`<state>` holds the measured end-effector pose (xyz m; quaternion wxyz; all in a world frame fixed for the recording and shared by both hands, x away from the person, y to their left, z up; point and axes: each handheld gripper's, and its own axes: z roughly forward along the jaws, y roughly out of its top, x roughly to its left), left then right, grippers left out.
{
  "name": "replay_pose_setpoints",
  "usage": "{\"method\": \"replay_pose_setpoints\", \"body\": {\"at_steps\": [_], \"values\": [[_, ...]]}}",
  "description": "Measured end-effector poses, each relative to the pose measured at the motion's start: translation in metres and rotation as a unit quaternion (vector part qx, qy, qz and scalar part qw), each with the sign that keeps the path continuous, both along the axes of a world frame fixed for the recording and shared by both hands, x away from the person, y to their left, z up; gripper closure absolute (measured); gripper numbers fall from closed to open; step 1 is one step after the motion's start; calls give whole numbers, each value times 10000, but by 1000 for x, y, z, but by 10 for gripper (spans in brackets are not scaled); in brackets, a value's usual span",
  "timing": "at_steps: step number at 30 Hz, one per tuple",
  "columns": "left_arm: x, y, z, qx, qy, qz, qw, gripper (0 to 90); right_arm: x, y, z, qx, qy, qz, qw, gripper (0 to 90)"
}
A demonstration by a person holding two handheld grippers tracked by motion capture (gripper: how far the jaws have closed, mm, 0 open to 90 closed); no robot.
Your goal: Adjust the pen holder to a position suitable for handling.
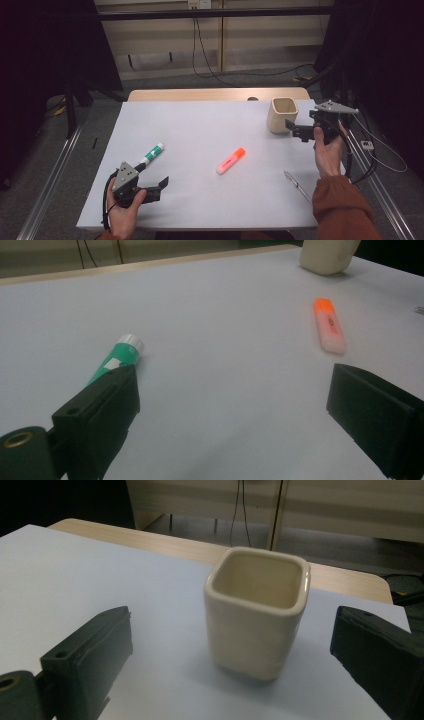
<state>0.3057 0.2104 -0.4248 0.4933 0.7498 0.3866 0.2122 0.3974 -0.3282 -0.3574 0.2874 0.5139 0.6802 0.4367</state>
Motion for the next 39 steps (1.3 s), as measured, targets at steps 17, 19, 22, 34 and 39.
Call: {"method": "replay_pose_setpoints", "body": {"at_steps": [17, 19, 22, 34, 39], "values": [[10, 2, -5, -76, 213, -15, 9997, 66, 95, -21, -3, -219, 786, -55, 9966, 199], [11, 3, -5, -123, 241, 6, 9996, 66, 100, -24, -5, -201, 714, -52, 9972, 325], [11, 4, -5, -154, 259, -25, 9995, 66, 108, -24, -11, -241, 940, -19, 9953, 373], [9, 4, -5, -174, 292, -98, 9994, 66, 122, -17, -24, -388, 1394, -99, 9894, 530], [9, 5, -5, -151, 307, -123, 9993, 66, 124, -21, -29, -376, 1567, -185, 9868, 681]]}}
